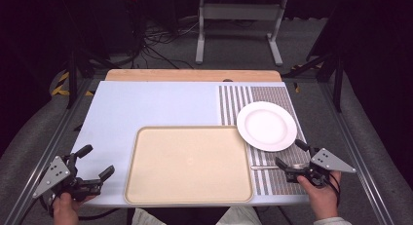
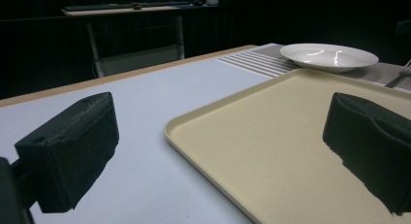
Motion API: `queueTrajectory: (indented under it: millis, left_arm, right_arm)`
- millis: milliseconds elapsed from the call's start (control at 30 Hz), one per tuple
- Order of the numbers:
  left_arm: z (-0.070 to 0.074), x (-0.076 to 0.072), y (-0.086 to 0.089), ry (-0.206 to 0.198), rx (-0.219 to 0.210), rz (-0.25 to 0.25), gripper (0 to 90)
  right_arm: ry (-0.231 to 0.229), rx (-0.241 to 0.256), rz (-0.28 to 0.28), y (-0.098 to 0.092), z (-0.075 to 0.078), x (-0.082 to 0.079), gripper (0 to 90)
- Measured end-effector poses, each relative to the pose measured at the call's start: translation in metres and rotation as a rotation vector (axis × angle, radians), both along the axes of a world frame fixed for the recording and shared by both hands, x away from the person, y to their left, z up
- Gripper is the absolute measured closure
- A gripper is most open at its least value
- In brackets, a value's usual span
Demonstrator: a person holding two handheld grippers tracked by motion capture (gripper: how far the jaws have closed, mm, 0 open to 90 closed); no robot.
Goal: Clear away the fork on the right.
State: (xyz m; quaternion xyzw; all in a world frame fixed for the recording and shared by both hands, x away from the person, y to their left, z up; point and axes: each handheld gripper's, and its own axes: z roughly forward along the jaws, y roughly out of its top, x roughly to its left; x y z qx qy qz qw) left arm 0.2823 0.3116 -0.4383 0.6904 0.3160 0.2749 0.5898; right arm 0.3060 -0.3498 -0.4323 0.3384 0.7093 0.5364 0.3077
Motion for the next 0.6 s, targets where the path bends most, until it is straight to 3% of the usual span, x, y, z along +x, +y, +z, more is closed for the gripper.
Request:
queueTrajectory:
  millis: [600]
  left_arm:
    - [0.0007,0.0017,-0.0027,-0.003,-0.004,-0.011,0.2]
  right_arm:
    - [-0.006,-0.004,0.006,-0.0004,0.0012,-0.002,4.5]
